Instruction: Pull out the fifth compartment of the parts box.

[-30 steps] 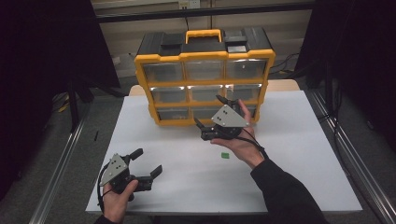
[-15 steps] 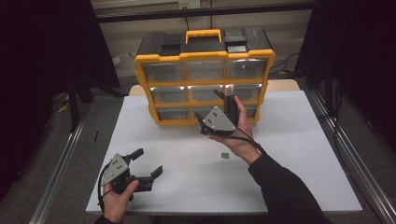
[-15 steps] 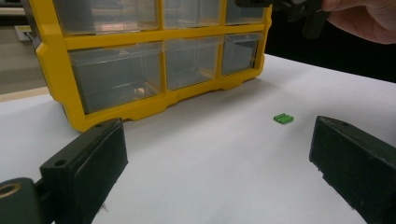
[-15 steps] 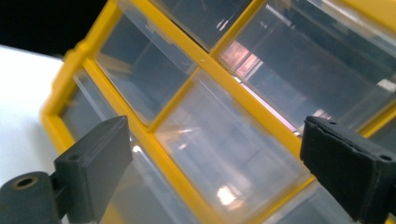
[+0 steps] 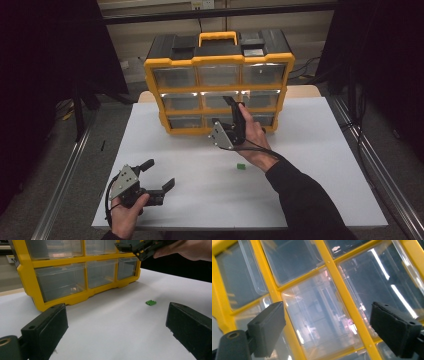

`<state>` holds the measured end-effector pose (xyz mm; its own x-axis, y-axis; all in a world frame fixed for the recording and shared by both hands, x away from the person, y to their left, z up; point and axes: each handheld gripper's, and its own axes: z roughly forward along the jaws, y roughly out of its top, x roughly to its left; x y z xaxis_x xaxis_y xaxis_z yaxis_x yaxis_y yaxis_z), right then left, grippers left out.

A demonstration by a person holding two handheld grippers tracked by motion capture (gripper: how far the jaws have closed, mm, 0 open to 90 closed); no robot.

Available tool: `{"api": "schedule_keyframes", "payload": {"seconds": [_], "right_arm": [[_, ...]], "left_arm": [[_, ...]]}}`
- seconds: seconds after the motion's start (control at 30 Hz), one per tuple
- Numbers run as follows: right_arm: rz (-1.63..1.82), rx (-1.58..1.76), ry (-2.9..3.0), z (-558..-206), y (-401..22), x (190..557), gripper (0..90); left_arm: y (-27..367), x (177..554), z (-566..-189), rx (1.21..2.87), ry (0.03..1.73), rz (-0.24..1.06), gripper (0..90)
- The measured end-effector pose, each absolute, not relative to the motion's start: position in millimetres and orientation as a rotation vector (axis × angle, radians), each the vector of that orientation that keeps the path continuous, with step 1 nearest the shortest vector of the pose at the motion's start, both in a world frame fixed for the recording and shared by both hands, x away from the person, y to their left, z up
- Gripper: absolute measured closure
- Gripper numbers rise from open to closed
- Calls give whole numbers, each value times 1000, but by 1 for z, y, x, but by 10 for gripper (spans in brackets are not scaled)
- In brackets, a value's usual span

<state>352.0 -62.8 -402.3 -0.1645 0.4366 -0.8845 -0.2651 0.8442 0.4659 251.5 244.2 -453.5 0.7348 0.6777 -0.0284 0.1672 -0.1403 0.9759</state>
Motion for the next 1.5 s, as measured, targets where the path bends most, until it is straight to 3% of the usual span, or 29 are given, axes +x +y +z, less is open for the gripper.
{"api": "schedule_keyframes", "payload": {"seconds": [0.37, 0.4, 1.07, 1.5], "right_arm": [[437, -11, 1577, -405, -53, 359, 202], [425, -14, 1582, -403, -52, 361, 262], [313, 6, 1595, -402, -48, 381, 573], [282, 43, 1565, -401, -49, 384, 672]], "left_arm": [[243, 251, -453, 1686, 677, 512, 38], [243, 251, -453, 1686, 677, 512, 38], [240, 248, -453, 1678, 671, 510, 36], [240, 248, -453, 1684, 670, 516, 35]]}}
